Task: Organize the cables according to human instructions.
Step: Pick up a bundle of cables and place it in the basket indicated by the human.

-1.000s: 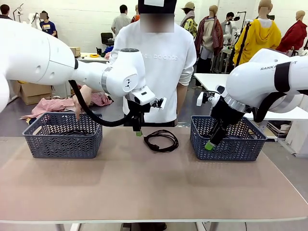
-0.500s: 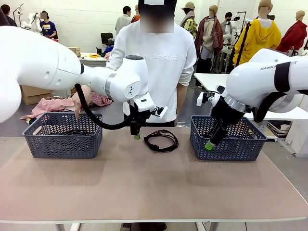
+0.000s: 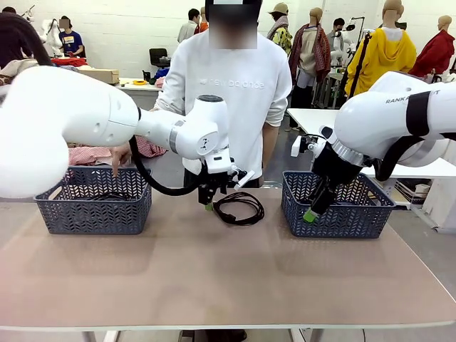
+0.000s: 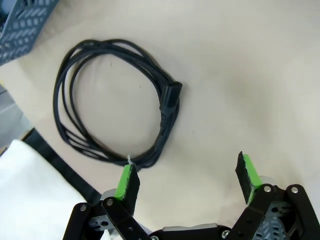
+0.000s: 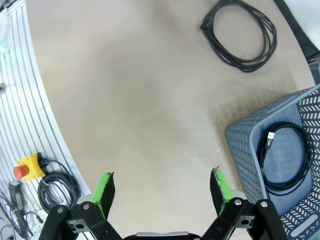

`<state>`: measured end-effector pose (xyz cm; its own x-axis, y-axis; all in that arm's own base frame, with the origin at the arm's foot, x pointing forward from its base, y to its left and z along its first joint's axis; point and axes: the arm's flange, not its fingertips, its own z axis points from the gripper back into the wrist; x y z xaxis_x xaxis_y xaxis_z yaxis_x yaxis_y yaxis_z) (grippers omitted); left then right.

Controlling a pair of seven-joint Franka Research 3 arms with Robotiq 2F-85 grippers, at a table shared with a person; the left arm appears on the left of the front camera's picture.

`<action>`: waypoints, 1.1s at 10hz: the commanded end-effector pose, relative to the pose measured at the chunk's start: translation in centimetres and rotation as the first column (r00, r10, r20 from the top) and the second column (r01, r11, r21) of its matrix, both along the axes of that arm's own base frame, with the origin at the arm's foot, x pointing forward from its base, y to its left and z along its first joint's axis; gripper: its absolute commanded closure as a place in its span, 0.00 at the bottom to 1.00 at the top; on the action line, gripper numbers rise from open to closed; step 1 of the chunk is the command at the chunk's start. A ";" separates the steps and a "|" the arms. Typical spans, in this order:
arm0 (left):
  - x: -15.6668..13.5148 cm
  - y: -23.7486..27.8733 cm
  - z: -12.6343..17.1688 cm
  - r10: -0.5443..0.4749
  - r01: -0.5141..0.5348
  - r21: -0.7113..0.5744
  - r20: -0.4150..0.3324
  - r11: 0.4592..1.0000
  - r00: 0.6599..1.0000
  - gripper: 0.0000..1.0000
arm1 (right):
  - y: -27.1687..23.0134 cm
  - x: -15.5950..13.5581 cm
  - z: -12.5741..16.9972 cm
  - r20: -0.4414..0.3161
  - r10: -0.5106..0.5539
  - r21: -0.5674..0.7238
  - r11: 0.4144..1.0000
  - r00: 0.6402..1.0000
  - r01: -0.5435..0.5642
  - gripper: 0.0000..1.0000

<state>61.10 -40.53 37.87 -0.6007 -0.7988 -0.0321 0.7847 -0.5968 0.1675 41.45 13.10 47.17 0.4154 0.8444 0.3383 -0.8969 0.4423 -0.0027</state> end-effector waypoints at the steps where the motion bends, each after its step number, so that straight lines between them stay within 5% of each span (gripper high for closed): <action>1: 1.7 -1.2 -0.3 -0.070 0.072 0.052 -0.025 0.996 0.997 0.00 | 0.0 0.2 0.3 -0.005 0.002 -0.015 1.000 1.000 -0.002 0.00; 6: 3.8 -2.1 -2.7 -0.123 0.126 0.064 -0.053 0.990 0.991 0.00 | 0.0 0.2 0.3 -0.005 0.002 -0.015 1.000 1.000 -0.002 0.00; 11: 5.1 -2.7 -4.9 -0.079 0.078 0.037 0.014 0.996 0.997 0.00 | 0.0 0.2 0.3 -0.005 0.002 -0.015 1.000 1.000 -0.002 0.00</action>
<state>65.28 -42.61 32.68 -0.6726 -0.7393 -0.0315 0.7294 -0.6695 0.1402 41.47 13.11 47.20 0.4153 0.8445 0.3382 -0.8970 0.4420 -0.0021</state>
